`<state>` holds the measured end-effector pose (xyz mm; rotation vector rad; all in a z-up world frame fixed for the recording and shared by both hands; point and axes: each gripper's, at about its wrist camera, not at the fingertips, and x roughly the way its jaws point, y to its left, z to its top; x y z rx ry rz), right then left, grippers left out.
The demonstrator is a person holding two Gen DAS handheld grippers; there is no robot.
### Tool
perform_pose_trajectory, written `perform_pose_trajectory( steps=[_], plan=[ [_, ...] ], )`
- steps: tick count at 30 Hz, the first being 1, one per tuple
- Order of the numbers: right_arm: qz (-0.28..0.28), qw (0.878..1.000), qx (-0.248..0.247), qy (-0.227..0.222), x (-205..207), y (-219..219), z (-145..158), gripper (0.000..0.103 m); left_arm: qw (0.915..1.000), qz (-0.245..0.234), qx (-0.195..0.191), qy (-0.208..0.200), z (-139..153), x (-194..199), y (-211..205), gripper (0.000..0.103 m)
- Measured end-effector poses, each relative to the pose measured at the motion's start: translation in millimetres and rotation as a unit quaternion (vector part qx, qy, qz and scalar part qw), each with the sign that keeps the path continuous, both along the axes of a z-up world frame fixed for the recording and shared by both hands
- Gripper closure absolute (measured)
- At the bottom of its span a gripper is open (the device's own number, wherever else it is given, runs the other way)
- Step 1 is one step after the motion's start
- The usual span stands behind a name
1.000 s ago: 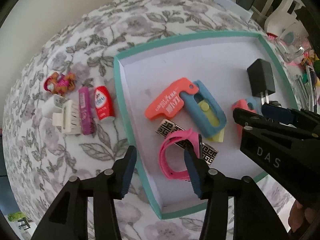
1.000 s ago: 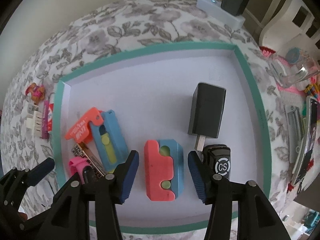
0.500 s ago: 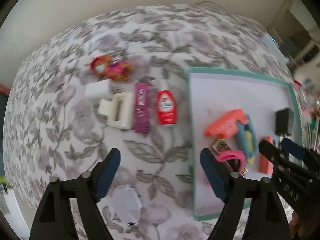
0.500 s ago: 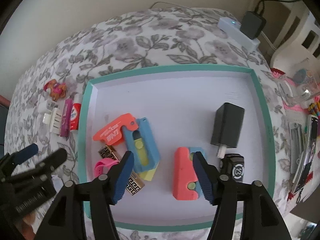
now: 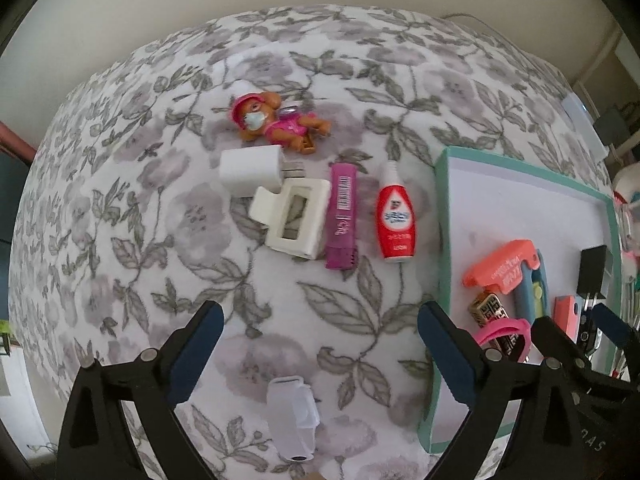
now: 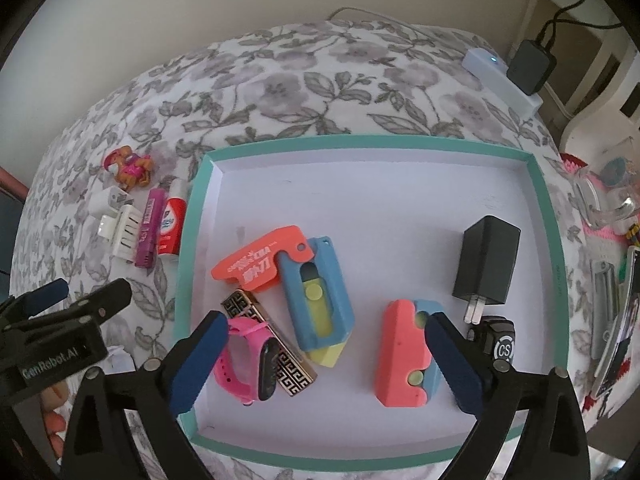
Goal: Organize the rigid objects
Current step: 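Move back to the pile and grasp the white watch band with the right gripper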
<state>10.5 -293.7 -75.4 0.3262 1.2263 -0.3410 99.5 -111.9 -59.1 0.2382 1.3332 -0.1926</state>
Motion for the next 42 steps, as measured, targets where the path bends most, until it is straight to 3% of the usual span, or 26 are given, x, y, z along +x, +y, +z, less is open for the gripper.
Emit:
perform_pose_trajectory(
  steps=[8, 13, 17, 26, 34, 39, 42],
  plan=[
    [0.035, 0.999, 0.019, -0.015, 11, 31, 6, 0.001, 0.9985, 0.051, 0.019, -0.011, 4, 13, 44, 0.005],
    [0.083, 0.996, 0.029, -0.03, 20, 70, 13, 0.001, 0.9946, 0.101, 0.017, -0.013, 7, 19, 77, 0.005],
    [0.124, 0.991, 0.038, -0.033, 26, 102, 13, 0.001, 0.9906, 0.128, 0.043, -0.021, 9, 20, 97, 0.005],
    [0.18, 0.982, 0.063, -0.004, 36, 152, -11, 0.001, 0.9846, 0.134, 0.112, 0.008, -21, 24, 121, 0.005],
    [0.216, 0.975, 0.04, 0.039, 38, 180, -40, 0.002, 0.9814, 0.147, 0.123, 0.008, -23, 25, 140, 0.005],
    [0.229, 0.972, 0.023, 0.053, 37, 188, -50, 0.012, 0.9815, 0.153, 0.115, 0.009, -21, 27, 142, 0.005],
    [0.235, 0.97, 0.014, 0.058, 37, 191, -53, 0.027, 0.9828, 0.15, 0.107, 0.008, -20, 28, 139, 0.005]
  ],
)
